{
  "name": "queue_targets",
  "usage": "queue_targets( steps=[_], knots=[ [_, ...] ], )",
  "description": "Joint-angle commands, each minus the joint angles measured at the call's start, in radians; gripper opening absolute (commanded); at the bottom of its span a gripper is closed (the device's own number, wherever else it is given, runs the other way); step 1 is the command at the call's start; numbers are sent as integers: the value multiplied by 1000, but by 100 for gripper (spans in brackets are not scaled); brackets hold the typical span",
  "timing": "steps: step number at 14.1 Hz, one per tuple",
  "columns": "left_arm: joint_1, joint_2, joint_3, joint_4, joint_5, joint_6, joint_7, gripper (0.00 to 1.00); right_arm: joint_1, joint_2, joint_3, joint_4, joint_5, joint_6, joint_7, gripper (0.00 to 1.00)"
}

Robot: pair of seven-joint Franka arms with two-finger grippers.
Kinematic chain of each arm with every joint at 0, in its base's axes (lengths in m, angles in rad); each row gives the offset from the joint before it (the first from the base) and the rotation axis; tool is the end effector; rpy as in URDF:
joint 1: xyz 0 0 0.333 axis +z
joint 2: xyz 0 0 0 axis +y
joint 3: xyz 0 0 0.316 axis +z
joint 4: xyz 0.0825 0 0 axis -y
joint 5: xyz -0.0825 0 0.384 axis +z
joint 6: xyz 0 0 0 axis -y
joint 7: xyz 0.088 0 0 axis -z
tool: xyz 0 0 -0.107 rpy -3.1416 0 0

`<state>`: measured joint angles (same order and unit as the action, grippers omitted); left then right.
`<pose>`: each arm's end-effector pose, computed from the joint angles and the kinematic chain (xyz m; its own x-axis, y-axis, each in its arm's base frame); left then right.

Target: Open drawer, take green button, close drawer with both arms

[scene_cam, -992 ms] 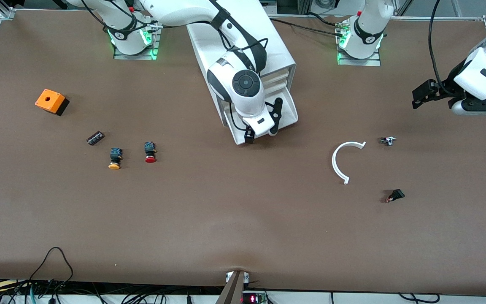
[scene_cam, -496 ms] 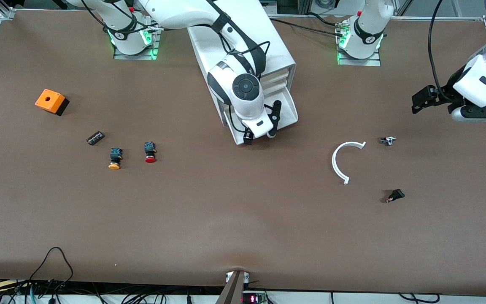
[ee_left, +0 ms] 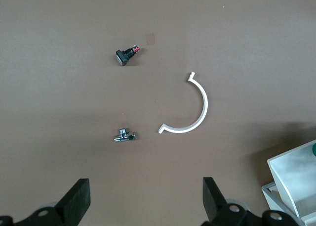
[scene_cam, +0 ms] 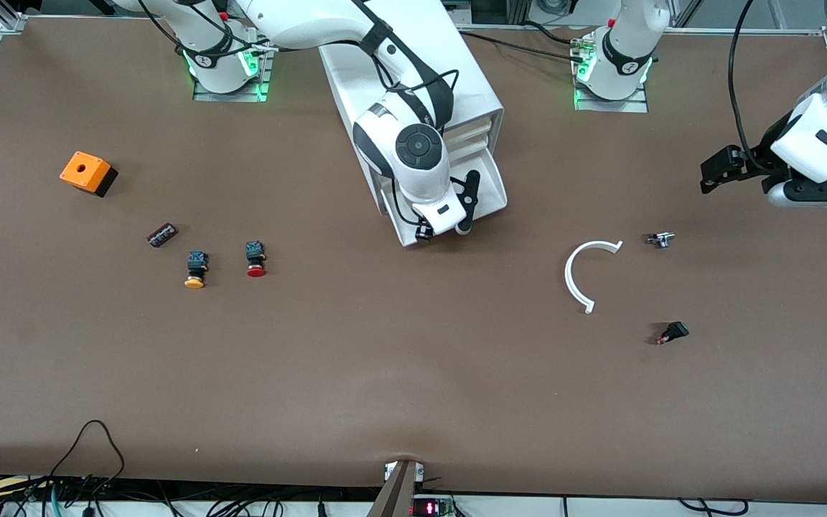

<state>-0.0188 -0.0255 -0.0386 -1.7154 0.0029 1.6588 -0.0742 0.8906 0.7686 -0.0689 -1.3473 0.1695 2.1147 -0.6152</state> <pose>0.5492 -0.0315 0.5776 0.9994 0.0166 -0.0307 0.0164 -0.9998 -0.0062 0.4888 0.5535 0.2683 0.2028 0.9777 0.0542 0.9769 -0.1981 -0.0805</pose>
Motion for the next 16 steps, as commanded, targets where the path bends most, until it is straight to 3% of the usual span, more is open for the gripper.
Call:
queue_targets(
  steps=[1,4,9,10,11,16],
  knots=[
    [-1,18,-3,33,19,-19,-15,100,-1,5,0,19,21,-7,-14,73],
    [-1,15,-1,33,19,-28,-13,100,-1,5,-2,19,21,-7,-14,68],
    [0,15,0,33,19,-43,-15,100,-9,3,-2,19,22,-15,-15,67],
    [0,15,0,33,19,-45,-15,100,-12,3,-3,19,22,-15,-15,64],
    [0,15,0,33,17,-45,-15,100,-13,3,-2,19,22,-18,-14,40],
    [-1,15,-1,33,16,-47,-15,100,-15,-3,-3,19,22,-18,-15,39]
  ],
)
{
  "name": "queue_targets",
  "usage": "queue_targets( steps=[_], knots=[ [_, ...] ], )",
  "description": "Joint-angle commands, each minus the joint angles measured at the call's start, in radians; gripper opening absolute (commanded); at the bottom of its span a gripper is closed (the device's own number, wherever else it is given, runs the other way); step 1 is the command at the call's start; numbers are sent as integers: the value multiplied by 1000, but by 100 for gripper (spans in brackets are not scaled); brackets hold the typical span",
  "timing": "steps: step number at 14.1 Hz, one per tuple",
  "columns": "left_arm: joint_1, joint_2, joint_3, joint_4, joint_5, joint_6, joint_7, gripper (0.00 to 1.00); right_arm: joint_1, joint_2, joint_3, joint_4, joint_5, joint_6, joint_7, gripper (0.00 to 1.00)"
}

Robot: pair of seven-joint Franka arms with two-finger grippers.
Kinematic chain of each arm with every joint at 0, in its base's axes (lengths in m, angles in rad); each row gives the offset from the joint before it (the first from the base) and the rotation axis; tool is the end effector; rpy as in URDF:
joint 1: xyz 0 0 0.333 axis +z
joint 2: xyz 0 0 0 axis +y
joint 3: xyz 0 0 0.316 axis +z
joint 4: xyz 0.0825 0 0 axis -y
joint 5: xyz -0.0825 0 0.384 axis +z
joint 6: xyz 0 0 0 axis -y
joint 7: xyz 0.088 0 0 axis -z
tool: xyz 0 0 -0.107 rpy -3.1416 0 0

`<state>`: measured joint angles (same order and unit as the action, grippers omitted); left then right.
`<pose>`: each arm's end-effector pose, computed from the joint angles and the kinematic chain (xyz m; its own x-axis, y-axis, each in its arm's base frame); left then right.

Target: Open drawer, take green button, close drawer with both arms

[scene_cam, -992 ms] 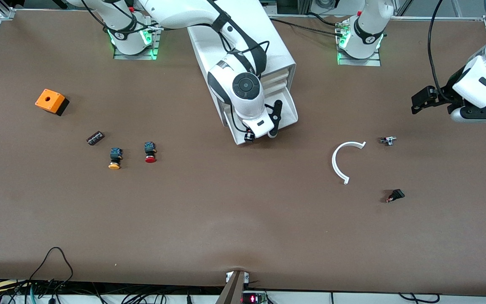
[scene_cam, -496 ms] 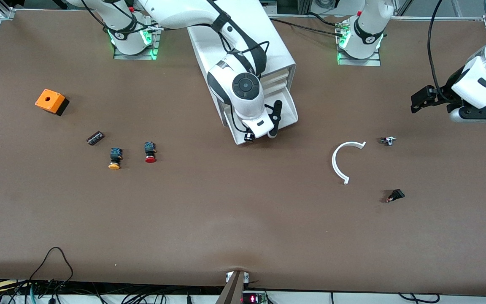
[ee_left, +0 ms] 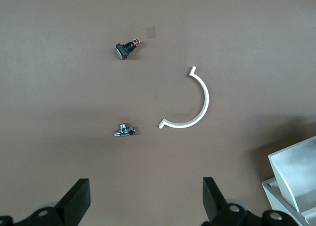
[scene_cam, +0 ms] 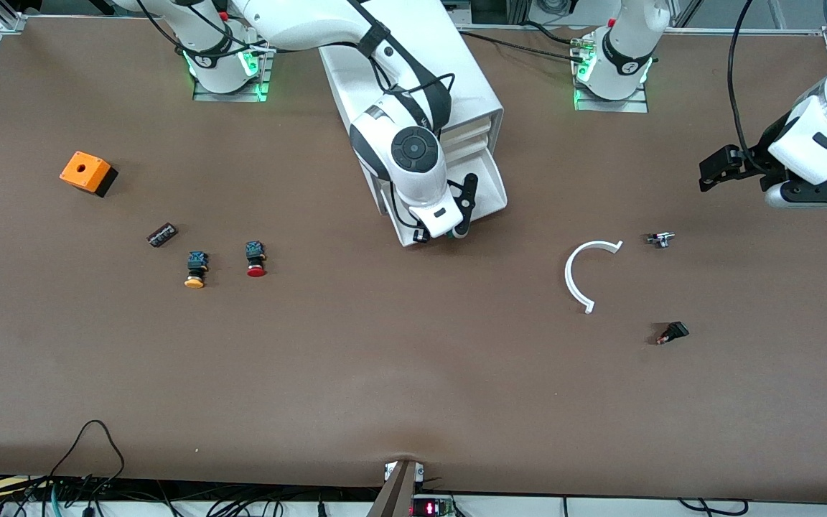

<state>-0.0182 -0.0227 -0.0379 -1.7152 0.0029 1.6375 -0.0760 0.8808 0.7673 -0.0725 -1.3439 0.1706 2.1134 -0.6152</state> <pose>0.5476 -0.0307 0.5744 0.9983 0.0198 -0.0545 0.0194 -0.9998 -0.0079 0.4961 0.5479 0.2708 0.2149 0.9750 0.0566 0.9746 -0.2103 -0.0775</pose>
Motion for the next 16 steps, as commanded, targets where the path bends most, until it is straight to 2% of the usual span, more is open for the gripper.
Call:
queue_targets(
  steps=[1,7,16],
  knots=[
    [-2,12,-2,32,16,-25,-13,100,-5,-2,0,15,21,-16,-15,39],
    [-2,10,-3,34,12,-42,-14,100,-10,-2,2,15,21,-18,-15,37],
    [0,10,-2,34,9,-48,-13,100,-8,-2,3,22,20,-49,-14,22]
  ],
)
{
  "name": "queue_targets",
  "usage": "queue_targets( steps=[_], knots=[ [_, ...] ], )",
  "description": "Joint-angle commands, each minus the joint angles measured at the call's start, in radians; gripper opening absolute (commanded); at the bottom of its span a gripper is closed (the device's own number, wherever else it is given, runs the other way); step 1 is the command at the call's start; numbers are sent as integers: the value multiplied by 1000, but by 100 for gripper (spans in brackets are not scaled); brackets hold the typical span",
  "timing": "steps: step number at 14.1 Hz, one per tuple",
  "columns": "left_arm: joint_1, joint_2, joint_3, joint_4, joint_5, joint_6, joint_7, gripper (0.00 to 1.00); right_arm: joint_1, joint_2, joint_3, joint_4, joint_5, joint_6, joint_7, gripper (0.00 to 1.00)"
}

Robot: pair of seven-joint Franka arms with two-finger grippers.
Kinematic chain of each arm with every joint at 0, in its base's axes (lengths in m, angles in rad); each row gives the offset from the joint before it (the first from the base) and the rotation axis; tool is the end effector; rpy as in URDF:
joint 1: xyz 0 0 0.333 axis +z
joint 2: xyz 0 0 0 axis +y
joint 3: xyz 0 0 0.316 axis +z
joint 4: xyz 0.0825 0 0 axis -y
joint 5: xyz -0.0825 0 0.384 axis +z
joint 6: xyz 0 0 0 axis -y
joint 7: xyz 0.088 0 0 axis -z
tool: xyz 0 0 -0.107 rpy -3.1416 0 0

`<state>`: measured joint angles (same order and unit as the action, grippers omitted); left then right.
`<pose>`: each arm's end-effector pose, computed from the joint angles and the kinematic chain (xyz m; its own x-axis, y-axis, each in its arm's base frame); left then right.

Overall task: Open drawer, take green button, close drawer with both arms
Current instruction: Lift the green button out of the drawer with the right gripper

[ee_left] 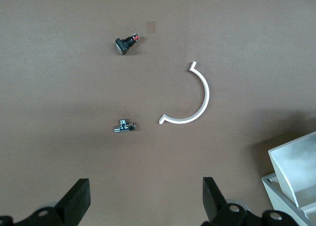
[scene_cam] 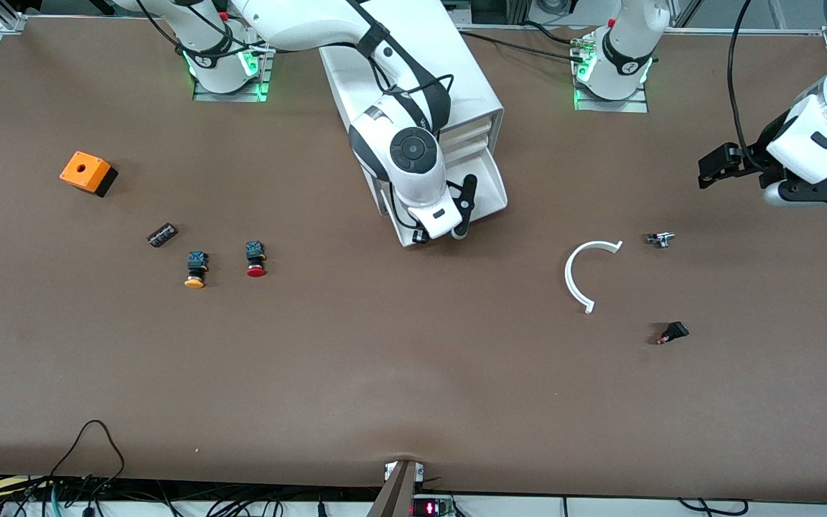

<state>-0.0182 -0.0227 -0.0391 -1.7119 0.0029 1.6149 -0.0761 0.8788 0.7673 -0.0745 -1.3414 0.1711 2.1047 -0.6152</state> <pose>0.5453 -0.0312 0.5741 0.9971 0.0189 -0.0737 0.0183 -0.9998 -0.0094 0.4977 0.5461 0.2712 0.2178 0.9746 0.0513 0.9737 -0.2134 -0.0804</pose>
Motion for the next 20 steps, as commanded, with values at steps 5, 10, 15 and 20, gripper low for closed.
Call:
queue_targets(
  steps=[5,10,15,20],
  knots=[
    [-2,10,-1,31,9,-27,-2,100,0,-19,2,60,19,-92,-15,22],
    [-2,10,-2,32,8,-52,-16,100,2,-40,-1,70,16,-97,-14,22],
    [-3,38,-2,25,8,-95,-83,100,-6,-77,-14,122,8,-126,-12,22],
    [-16,165,-5,29,-125,-37,-214,100,-33,-128,-45,126,8,-150,-9,22]
  ],
)
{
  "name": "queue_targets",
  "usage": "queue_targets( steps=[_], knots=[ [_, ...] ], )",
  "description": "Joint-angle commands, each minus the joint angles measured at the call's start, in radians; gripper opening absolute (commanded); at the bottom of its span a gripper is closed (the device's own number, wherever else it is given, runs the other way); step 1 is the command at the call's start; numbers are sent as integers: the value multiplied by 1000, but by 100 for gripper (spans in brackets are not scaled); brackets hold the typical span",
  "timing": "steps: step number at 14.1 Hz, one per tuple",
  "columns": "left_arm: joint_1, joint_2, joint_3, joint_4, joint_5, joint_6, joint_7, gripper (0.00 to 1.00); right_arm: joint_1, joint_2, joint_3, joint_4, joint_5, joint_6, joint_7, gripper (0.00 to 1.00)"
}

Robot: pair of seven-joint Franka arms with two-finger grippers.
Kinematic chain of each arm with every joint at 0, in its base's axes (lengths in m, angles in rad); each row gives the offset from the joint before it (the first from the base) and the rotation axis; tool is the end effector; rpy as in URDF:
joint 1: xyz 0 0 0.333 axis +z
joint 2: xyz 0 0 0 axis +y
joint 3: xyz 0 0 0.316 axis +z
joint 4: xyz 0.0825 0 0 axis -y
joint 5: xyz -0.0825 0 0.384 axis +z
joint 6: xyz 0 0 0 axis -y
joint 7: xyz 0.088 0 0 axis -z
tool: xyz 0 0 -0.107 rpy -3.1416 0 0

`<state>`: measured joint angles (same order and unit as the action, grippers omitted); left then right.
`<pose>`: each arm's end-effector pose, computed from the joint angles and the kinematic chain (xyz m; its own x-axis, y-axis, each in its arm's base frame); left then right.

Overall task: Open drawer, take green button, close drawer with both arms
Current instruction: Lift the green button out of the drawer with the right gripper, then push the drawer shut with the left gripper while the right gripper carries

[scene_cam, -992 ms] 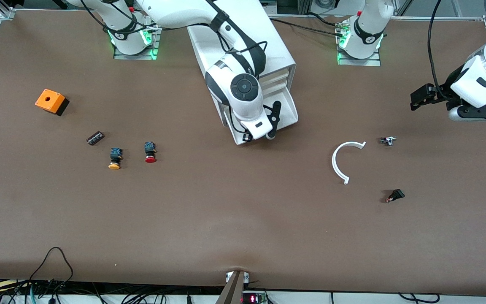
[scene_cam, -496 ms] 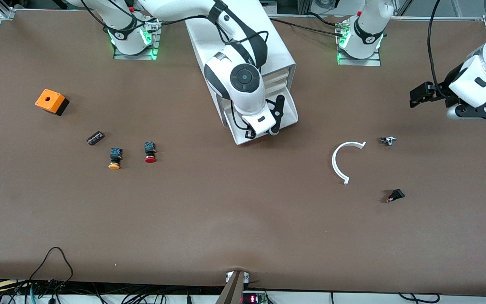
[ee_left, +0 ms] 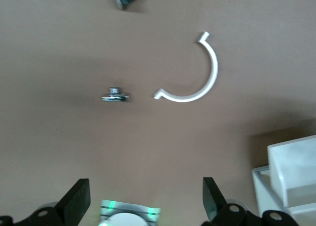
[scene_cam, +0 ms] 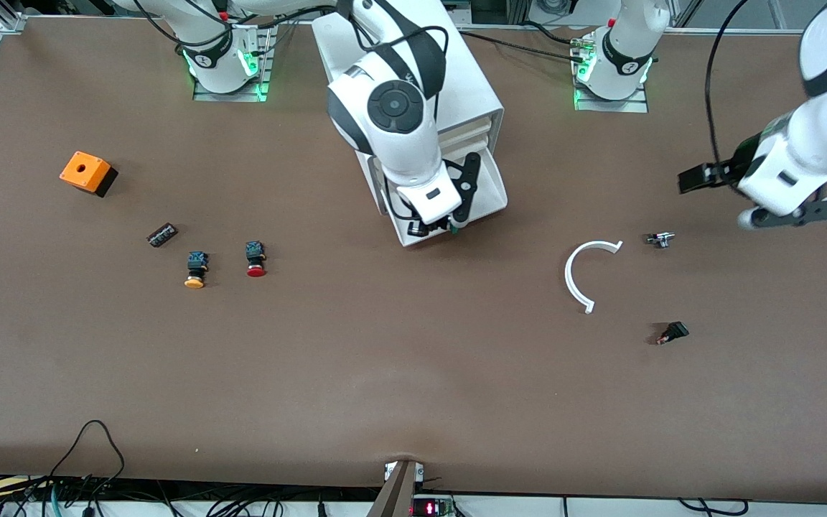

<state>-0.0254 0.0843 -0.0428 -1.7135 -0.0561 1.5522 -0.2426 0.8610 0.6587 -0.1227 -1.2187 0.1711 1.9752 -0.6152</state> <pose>0.5592 -0.0436 0.5099 0.9526 0.1736 -0.2499 0.1788 -0.9839 -0.0019 0.5290 0.5287 0.3999 0.2435 0.9607 0.1330 0.9697 -0.2439 -0.0140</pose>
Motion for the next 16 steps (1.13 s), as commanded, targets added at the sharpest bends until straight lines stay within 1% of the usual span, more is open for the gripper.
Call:
queue_targets(
  steps=[1,3,6,8,10,12,14,16],
  knots=[
    [-11,89,-8,32,-85,58,-81,100,-23,-22,-3,4,10,-21,-8,22],
    [-19,143,-38,31,-87,135,-115,100,-57,-39,-9,-1,16,-21,-11,22],
    [-48,202,-43,34,-87,216,-194,100,-100,-63,-9,-10,16,-21,-8,22],
    [-99,247,-42,34,-85,273,-310,100,-147,-79,-12,-30,18,-19,-8,22],
    [-175,287,-42,35,-77,366,-446,100,-206,-80,-14,-33,19,-19,-6,22],
    [-220,331,-42,37,-74,420,-530,100,-259,-88,-15,-53,18,-16,-8,22],
    [-247,371,-42,35,-73,497,-546,100,-315,-91,-15,-84,19,-6,0,22],
    [-307,405,-38,31,-58,549,-558,100,-365,-91,-15,-99,19,-6,3,22]
  ],
)
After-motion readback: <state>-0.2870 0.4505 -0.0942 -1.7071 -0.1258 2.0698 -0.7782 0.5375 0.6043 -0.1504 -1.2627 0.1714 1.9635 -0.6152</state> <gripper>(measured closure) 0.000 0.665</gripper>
